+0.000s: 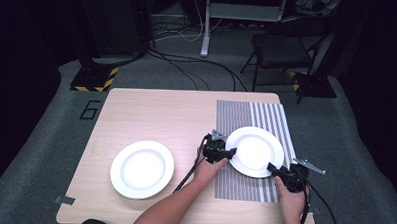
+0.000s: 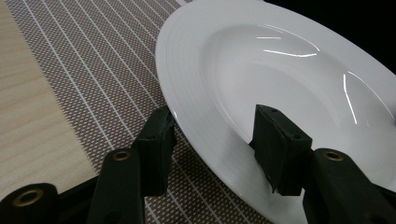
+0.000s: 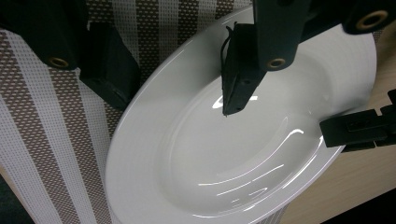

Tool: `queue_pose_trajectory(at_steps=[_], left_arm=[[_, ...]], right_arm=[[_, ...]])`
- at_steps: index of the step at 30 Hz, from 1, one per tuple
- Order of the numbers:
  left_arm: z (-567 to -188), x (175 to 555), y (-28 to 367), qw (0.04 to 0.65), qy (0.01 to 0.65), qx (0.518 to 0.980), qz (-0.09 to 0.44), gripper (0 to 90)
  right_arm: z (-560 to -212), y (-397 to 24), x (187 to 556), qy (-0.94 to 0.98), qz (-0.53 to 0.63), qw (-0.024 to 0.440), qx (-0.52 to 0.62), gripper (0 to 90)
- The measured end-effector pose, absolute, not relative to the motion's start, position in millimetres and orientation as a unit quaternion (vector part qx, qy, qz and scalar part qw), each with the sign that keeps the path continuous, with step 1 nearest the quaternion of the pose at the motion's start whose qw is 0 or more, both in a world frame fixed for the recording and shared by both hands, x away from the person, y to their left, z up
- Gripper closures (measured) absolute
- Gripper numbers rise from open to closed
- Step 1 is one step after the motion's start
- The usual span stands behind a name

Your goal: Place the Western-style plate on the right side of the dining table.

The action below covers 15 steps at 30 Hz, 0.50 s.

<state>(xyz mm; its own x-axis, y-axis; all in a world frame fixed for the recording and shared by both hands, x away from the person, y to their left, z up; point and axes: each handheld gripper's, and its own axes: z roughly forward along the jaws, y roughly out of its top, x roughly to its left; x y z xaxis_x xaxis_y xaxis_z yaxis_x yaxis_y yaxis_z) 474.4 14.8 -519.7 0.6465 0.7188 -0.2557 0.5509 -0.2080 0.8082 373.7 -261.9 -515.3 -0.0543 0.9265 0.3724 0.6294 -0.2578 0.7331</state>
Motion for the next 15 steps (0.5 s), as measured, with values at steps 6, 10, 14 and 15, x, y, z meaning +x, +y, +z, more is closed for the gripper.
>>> queue_pose_trajectory(at_steps=[6, 10, 14, 15], left_arm=[[-518, 474, 19, 0.481, 0.419, 0.766, 0.074, 49.9], [-514, 472, 24, 0.481, 0.409, 0.770, 0.090, 50.4], [-508, 473, 36, 0.483, 0.421, 0.763, 0.087, 48.8], [-507, 472, 39, 0.487, 0.429, 0.756, 0.080, 48.7]], right_arm=[[-513, -259, 375, 0.589, 0.418, 0.186, 0.666, 45.1], [-510, -257, 374, 0.596, 0.404, 0.208, 0.662, 43.8], [-506, -261, 369, 0.594, 0.407, 0.215, 0.659, 44.7], [-503, -262, 368, 0.591, 0.409, 0.217, 0.661, 44.8]])
